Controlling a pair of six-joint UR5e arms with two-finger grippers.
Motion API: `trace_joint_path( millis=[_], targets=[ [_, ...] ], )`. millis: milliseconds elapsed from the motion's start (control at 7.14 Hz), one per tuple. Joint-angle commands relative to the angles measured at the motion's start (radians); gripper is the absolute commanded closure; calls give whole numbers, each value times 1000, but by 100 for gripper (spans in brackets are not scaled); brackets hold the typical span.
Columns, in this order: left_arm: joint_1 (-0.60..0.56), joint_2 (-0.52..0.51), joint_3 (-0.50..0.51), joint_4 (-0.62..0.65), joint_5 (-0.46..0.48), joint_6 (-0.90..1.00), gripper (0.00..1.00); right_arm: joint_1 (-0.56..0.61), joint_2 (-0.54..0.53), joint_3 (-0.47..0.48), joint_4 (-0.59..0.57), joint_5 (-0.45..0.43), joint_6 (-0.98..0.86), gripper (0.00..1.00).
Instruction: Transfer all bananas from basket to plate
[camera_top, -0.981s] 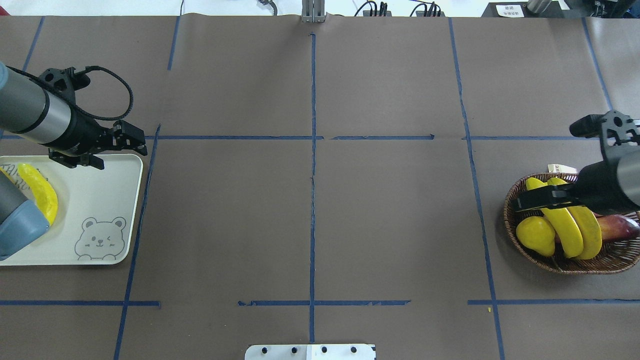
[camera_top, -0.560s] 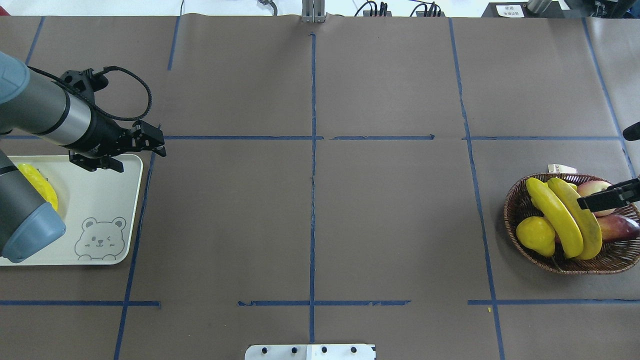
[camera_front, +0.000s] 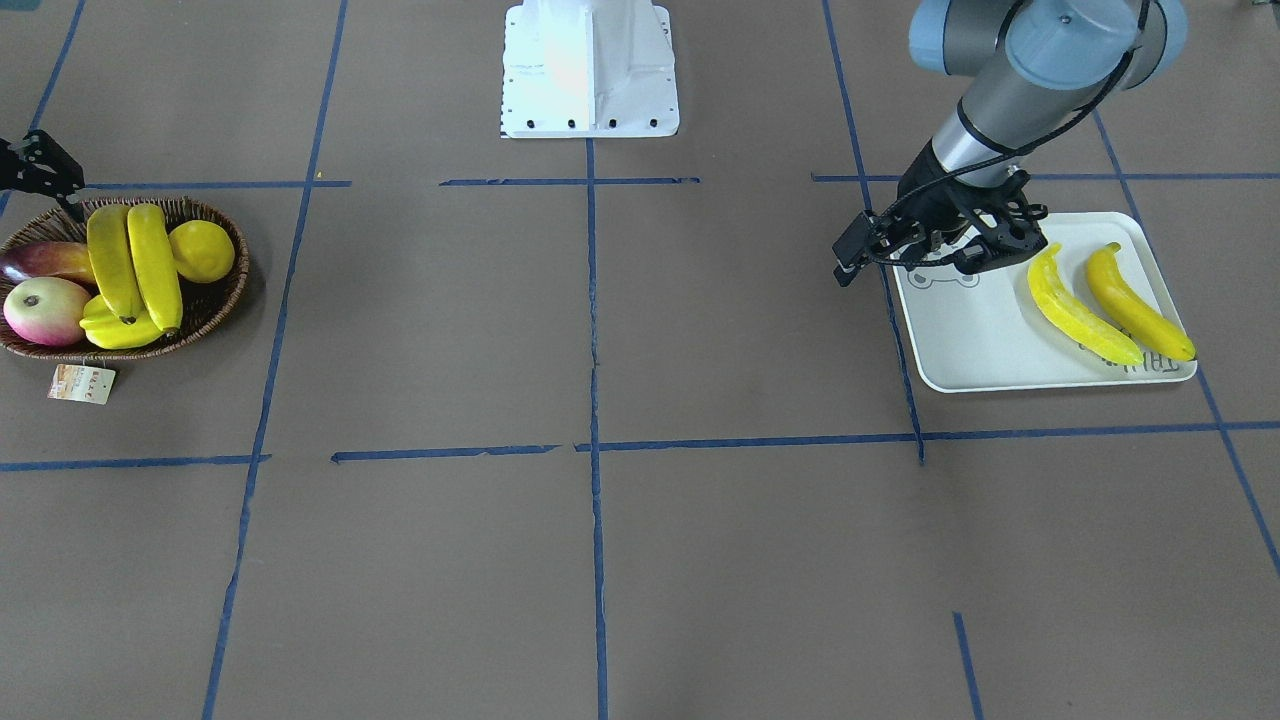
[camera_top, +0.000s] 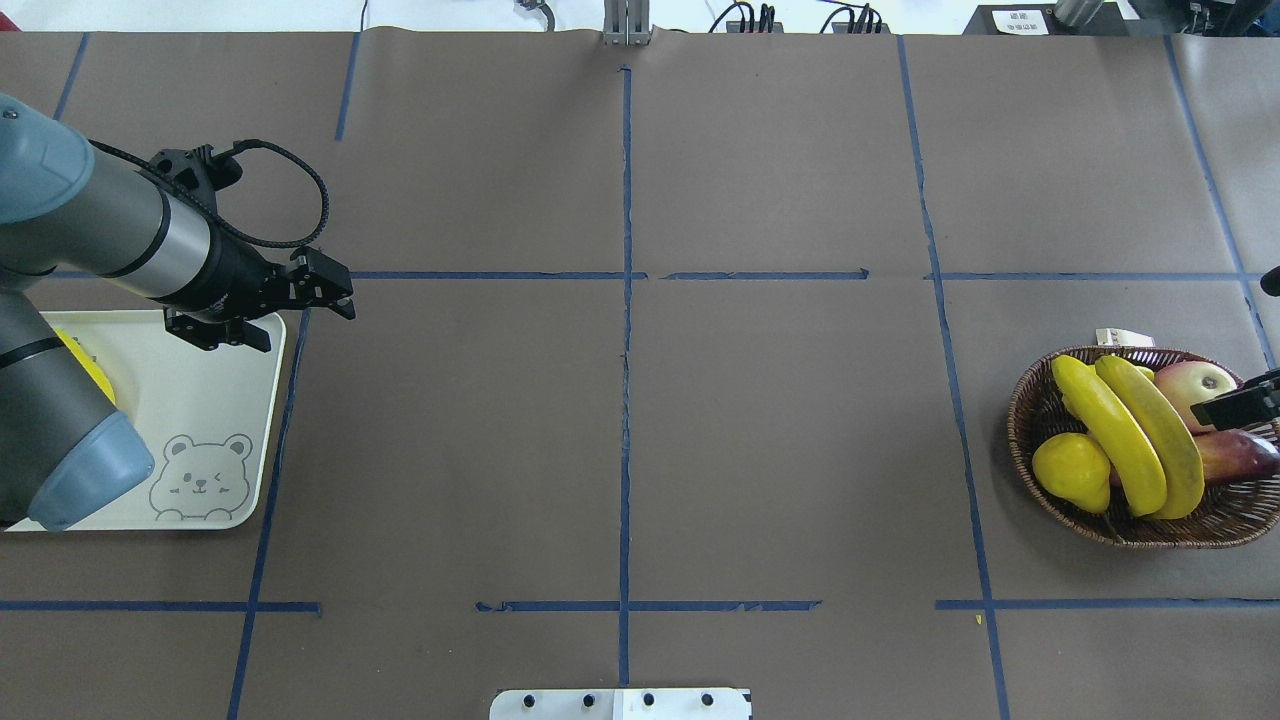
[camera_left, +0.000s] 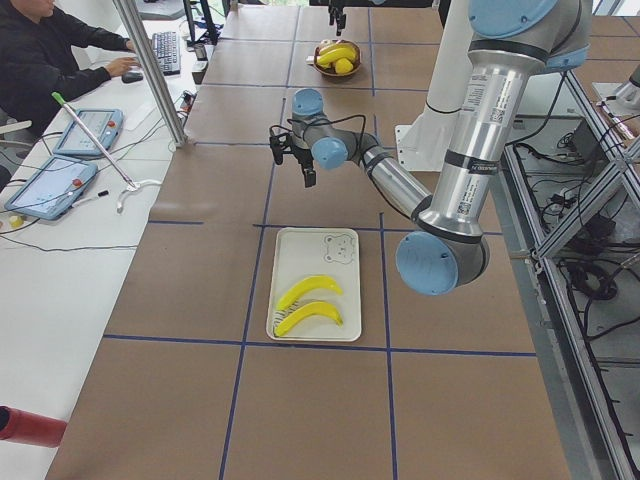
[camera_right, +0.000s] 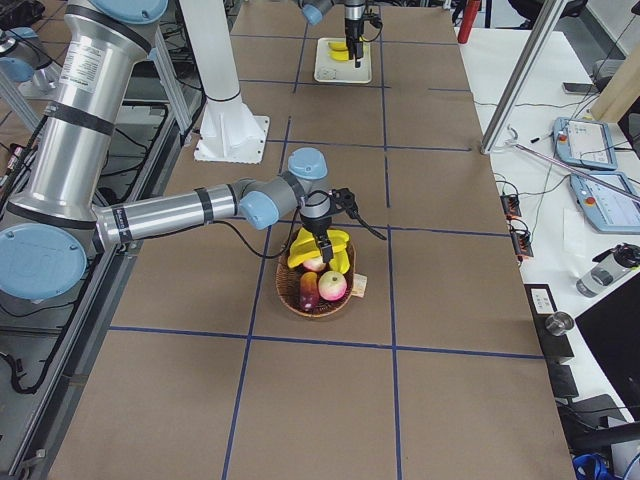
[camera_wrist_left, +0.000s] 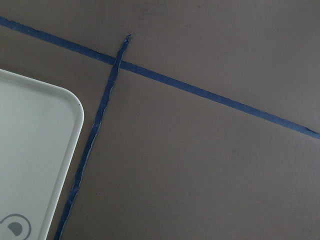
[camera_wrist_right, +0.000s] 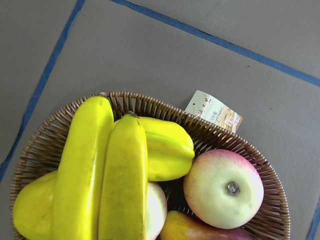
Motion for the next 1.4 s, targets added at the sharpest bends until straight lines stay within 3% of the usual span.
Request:
trace_joint_path(
  millis=[0,1261],
  targets=[
    [14,-2,6,0,0,-1,0,-19,1,-35,1,45,-5,13],
    [16,0,6,0,2,-1,0,-59,39,-95,-2,114,2,11]
  ],
)
